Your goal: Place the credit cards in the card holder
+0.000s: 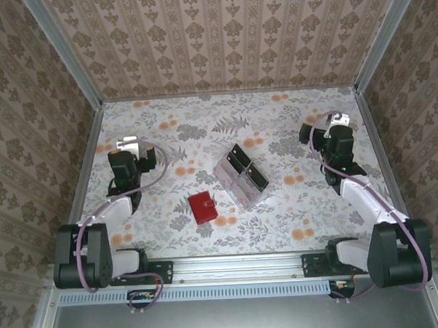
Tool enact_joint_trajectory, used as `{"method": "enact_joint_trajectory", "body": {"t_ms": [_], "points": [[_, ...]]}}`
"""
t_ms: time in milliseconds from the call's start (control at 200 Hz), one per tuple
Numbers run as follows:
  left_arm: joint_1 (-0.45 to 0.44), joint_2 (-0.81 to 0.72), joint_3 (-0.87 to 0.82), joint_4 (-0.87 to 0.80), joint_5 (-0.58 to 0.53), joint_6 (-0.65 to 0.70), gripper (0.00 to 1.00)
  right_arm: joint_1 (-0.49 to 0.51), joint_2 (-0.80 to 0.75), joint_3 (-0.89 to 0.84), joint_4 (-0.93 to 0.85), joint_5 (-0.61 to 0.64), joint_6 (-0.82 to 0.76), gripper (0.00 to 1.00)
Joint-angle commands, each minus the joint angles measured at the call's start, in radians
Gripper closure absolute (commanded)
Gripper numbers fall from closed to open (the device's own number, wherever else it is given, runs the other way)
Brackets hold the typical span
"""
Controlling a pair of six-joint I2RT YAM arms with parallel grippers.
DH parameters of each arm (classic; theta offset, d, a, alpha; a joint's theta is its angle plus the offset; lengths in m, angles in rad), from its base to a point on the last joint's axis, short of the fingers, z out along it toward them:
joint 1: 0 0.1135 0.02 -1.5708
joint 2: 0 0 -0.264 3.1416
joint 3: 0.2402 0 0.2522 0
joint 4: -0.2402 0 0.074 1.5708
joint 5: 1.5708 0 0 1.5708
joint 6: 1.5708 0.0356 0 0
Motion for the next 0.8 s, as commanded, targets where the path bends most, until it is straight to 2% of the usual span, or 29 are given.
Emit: {"method": "enact_joint_trajectory", "body": {"t_ms": [0, 95, 225, 340, 460, 625, 790], "points": [[-0.018, -0.073, 0.127, -0.280, -0.091, -0.155, 0.00, 0.019, -0.035, 0.061, -0.240, -0.157, 0.094, 0.03], [-0.032, -0.113, 0.200, -0.471, -0.104, -0.288, 0.00, 0.101, -0.053, 0.113, -0.364, -0.240, 0.097, 0.12], [-0.077, -0.174, 0.225, -0.631, -0.101, -0.405, 0.00, 0.318, -0.024, 0.195, -0.543, -0.184, 0.106, 0.17], [-0.122, -0.224, 0.196, -0.698, -0.105, -0.474, 0.00, 0.515, 0.052, 0.245, -0.609, -0.132, 0.165, 0.20], [-0.158, -0.258, 0.152, -0.717, -0.129, -0.512, 0.00, 0.681, 0.171, 0.297, -0.591, -0.103, 0.222, 0.22], [-0.184, -0.256, 0.122, -0.715, -0.151, -0.572, 0.00, 0.813, 0.391, 0.399, -0.537, -0.112, 0.294, 0.27], [-0.193, -0.238, 0.143, -0.757, -0.190, -0.586, 0.00, 0.866, 0.553, 0.512, -0.507, -0.110, 0.332, 0.28]]}}
